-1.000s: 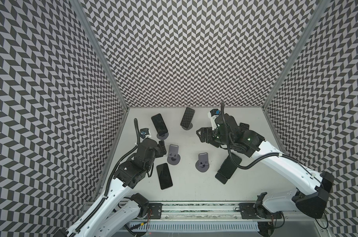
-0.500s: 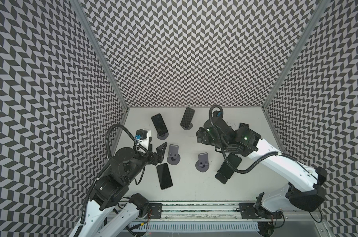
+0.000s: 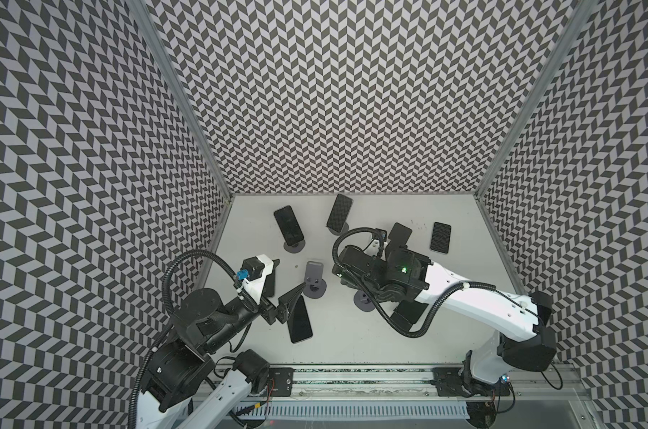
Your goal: Remove the phone from the phone stand
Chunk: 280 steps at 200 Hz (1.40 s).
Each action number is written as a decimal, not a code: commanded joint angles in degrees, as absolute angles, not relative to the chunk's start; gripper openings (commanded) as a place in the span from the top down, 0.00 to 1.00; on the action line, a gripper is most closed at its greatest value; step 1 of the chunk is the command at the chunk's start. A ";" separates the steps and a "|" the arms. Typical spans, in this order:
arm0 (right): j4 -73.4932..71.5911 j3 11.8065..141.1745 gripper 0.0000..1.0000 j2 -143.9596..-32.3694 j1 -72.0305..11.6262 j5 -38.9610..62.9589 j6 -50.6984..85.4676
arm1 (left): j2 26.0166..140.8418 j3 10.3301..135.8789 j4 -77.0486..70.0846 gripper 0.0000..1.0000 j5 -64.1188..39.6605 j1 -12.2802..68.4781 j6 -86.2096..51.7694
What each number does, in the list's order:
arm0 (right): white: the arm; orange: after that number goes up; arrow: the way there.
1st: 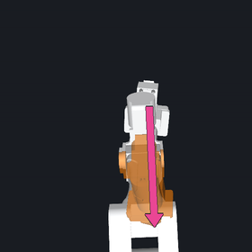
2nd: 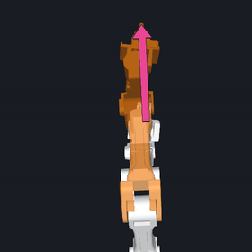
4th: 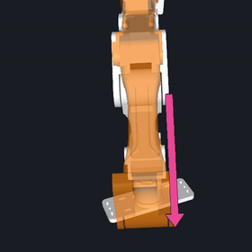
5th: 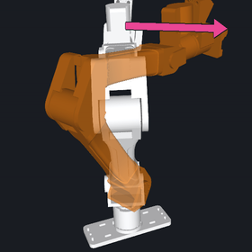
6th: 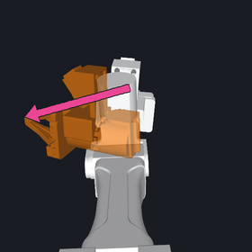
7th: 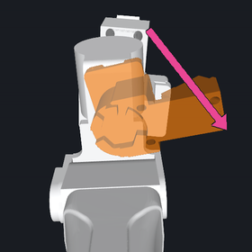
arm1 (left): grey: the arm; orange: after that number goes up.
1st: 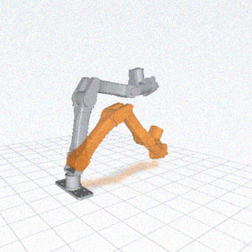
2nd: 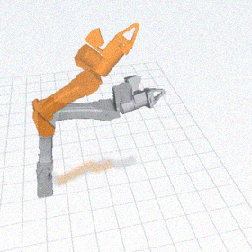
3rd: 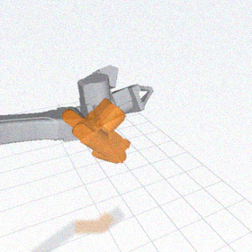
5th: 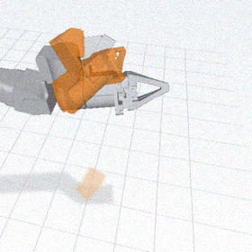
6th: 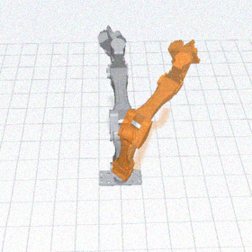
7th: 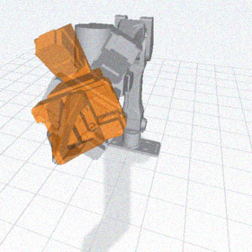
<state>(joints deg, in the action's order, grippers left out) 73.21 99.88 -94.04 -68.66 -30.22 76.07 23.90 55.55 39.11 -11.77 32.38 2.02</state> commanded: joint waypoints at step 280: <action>75.85 77.30 0.14 -82.77 -70.49 -34.02 102.66 | 26.11 39.43 20.10 0.14 -19.47 36.74 -1.44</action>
